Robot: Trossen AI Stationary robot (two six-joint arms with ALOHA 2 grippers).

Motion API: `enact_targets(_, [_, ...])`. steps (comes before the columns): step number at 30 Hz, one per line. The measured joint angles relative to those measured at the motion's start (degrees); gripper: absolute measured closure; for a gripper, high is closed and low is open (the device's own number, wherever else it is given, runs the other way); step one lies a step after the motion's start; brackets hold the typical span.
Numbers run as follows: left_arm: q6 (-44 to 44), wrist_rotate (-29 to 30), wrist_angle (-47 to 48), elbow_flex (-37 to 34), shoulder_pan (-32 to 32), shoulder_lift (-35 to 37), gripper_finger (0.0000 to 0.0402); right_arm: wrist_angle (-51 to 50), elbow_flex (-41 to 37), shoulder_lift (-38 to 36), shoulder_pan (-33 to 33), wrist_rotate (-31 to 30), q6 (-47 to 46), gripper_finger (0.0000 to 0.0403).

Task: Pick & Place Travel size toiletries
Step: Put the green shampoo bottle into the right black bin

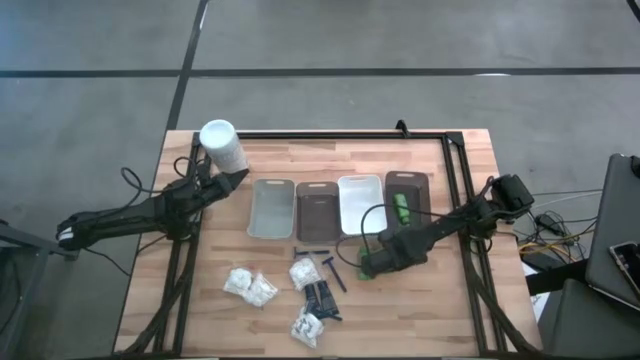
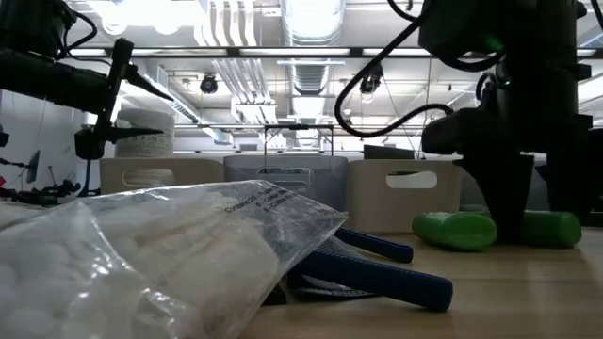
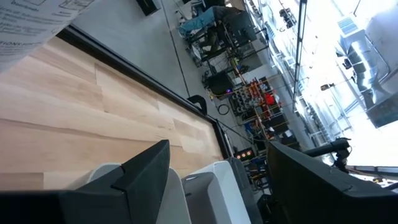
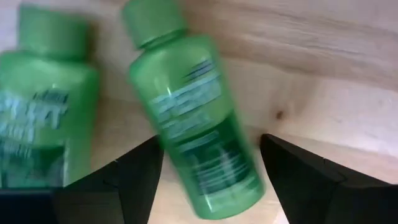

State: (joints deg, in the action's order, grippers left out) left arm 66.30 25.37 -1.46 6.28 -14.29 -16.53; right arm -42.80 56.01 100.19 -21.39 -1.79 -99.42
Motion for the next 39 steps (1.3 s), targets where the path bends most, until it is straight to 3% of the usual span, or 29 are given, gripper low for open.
enact_targets(8, [0.4,0.1,0.0,0.0,0.0,0.0,0.0129,0.6,0.0,0.0,0.0,-0.6,12.7,0.0204])
enact_targets(13, [1.2,0.2,0.0,0.0,0.0,0.0,0.0129,1.0,0.0,0.0,0.0,-0.6,19.0,0.0218])
enact_targets(23, [3.2,0.2,-0.3,0.0,0.0,0.0,0.0129,1.6,1.8,-0.8,-2.0,-0.3,23.9,0.0257])
enact_targets(28, [3.2,0.2,-0.3,0.0,0.0,0.0,0.0129,-0.5,4.7,-0.8,-4.8,-0.7,20.6,0.0252])
enact_targets(39, [3.2,0.2,-0.3,0.0,0.0,0.0,0.0129,-13.7,11.4,-8.8,-9.1,-13.2,3.4,0.0255])
